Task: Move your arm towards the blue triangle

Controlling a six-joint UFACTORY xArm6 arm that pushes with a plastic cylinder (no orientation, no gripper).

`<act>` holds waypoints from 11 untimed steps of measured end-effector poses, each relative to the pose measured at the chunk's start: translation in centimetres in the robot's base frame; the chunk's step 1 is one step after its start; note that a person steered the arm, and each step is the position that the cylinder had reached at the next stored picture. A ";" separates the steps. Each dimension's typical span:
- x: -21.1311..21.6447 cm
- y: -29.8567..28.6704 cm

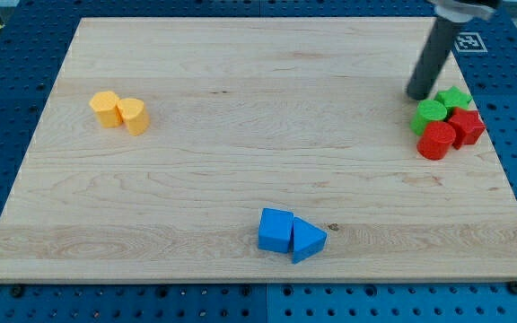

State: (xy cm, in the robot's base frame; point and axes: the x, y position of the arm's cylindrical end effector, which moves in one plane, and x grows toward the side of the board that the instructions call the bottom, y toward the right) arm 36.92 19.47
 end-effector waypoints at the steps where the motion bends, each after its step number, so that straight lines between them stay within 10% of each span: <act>1: 2.1 -8.5; 8: 7.7 -8.3; 11: 21.2 -4.2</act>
